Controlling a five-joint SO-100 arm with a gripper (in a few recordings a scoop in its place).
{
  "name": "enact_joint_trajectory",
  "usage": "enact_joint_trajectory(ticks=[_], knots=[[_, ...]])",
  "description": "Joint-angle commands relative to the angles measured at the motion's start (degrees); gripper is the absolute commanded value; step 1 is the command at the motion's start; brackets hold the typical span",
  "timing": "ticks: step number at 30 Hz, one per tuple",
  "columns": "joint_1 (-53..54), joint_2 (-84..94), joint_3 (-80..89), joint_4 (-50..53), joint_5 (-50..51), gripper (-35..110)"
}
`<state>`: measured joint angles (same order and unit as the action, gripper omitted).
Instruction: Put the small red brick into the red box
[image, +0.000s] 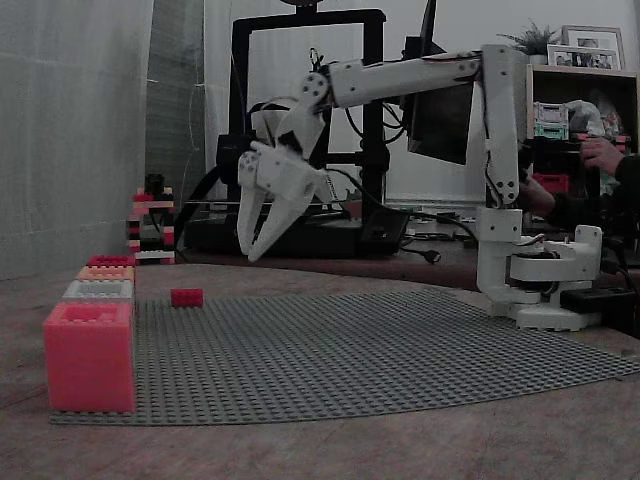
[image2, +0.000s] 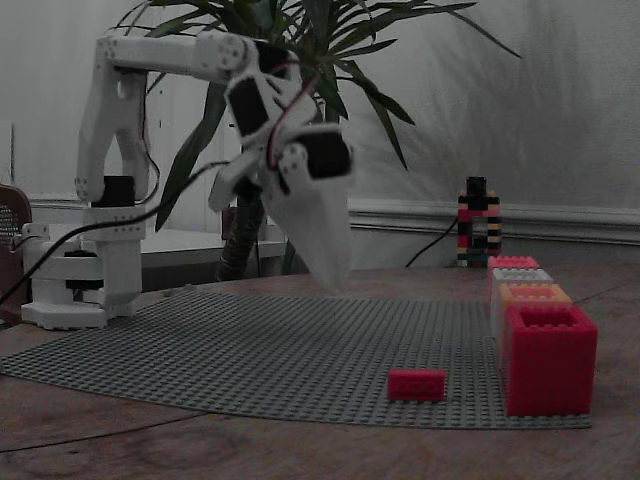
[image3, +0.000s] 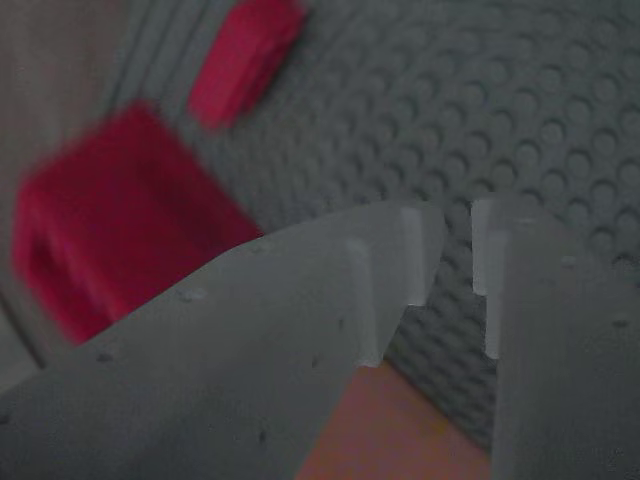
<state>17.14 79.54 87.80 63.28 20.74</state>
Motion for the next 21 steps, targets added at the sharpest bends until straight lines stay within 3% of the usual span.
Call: enact_joint_trajectory(ticks=[1, 8, 21], knots=[[1.8, -1.4, -10.5, 3.5, 9.8, 0], [4.4, -8.3, -19.1, 1.3, 22.7, 0], [8.3, -17.2, -31.0, 1.9, 27.8, 0]])
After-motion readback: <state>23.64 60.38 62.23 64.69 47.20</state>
